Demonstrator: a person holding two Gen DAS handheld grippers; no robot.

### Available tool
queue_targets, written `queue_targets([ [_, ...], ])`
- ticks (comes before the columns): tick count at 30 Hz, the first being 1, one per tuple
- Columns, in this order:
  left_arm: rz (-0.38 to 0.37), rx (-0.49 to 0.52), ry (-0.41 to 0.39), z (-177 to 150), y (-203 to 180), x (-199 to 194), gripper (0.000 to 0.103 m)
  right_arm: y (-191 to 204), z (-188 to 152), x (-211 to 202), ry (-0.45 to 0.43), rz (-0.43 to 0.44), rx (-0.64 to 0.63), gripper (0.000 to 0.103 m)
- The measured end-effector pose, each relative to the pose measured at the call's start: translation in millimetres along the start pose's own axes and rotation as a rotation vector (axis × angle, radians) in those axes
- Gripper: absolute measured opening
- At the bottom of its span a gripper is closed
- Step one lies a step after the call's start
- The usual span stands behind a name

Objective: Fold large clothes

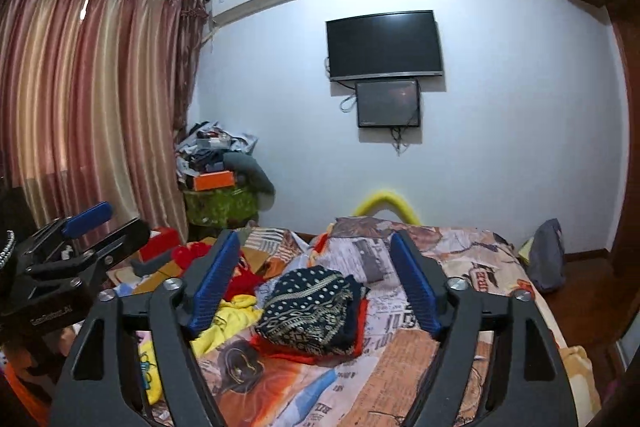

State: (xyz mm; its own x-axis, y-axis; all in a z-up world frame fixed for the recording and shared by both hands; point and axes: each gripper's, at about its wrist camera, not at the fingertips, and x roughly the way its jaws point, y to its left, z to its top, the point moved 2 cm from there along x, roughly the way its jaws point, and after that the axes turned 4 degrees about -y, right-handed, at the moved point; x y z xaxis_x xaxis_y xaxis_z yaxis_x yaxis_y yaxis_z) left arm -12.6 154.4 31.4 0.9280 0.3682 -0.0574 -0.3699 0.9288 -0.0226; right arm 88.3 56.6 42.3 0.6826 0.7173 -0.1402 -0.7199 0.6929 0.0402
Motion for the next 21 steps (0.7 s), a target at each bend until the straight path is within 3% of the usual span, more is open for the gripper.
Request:
queue_targets([
  [6,0.021,-0.009,0.035,-12,1,2,0.096,-4,-6,2,0.017,-0.038,0.012,0.092],
  [21,0.019,-0.005,0.052,-20,-3,8,0.099,-7,-15,-4,0.036,-0.05,0.011,0.093],
])
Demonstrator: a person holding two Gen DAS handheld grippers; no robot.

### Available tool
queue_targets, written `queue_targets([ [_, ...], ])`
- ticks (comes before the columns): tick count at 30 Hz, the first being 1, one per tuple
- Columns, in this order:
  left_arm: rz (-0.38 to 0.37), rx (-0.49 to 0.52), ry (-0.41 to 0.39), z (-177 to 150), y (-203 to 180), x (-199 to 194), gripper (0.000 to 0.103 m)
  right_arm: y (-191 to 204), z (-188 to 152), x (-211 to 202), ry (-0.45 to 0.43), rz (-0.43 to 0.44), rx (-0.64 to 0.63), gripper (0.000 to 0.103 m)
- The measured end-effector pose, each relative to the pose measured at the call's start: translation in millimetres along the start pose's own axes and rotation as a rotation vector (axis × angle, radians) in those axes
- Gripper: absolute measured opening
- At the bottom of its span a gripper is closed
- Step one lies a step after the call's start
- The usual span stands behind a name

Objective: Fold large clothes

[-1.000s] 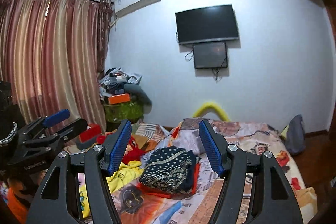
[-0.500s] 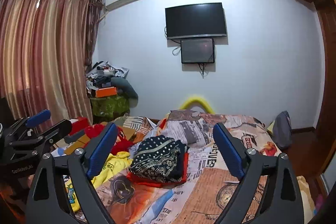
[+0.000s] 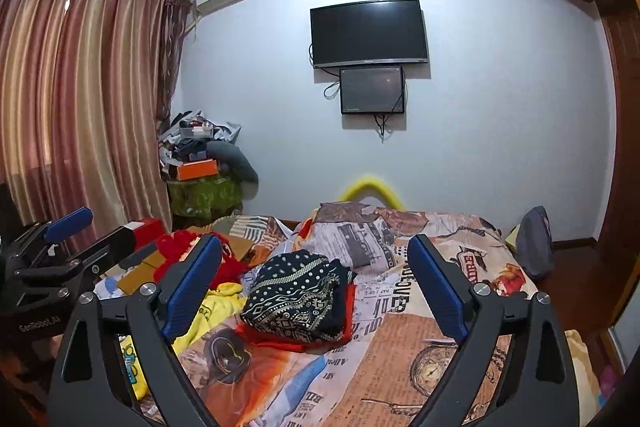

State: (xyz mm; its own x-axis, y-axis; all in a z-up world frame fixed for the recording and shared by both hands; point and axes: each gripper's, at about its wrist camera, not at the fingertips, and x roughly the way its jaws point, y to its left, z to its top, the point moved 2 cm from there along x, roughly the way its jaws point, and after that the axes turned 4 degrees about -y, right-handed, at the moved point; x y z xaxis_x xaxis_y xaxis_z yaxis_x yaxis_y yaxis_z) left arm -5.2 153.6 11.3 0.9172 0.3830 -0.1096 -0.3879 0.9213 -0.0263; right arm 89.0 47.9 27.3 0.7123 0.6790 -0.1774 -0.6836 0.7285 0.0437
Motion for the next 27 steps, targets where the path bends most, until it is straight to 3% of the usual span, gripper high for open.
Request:
queue_targets([
  [27,-0.029,-0.02,0.033,-5,0,11,0.101,-11,-1,-5,0.023,-0.001,0.035,0.093],
])
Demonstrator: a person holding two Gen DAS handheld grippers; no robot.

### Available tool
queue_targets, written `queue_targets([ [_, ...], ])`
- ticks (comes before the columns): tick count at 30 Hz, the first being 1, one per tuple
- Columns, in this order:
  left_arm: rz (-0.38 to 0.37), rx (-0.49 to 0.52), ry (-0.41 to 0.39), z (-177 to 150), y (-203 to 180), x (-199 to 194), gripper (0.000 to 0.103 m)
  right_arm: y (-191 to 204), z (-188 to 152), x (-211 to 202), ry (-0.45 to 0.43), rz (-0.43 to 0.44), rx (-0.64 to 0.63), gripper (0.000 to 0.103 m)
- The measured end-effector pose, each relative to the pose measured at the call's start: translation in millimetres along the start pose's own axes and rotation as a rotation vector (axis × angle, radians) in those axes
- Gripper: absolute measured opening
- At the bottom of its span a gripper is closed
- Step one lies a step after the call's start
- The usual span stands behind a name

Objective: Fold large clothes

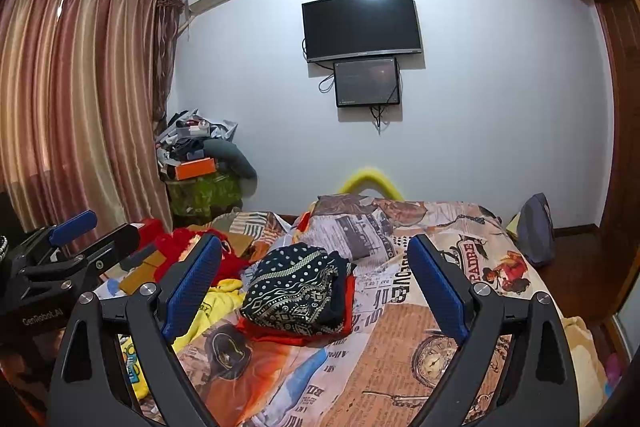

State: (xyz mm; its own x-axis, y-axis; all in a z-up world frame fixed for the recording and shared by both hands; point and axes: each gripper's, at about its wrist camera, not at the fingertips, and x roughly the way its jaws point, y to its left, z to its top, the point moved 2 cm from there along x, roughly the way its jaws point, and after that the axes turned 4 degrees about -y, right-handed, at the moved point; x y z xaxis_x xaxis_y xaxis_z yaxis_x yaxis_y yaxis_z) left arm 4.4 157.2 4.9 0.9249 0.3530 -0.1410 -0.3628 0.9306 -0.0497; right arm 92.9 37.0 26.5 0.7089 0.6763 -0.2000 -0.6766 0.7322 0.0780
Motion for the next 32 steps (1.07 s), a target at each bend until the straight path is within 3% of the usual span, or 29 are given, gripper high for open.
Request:
queue_targets([
  [11,-0.05,0.001,0.034,-2.9,-3.0,5.4,0.101,-1.7,0.1,-1.2,-0.005,-0.007,0.007,0.093],
  [32,-0.051,-0.005,0.042,-3.5,-3.4,4.9,0.101,-2.9,1.6,-0.3,-0.008,-0.01,0.017,0.093],
])
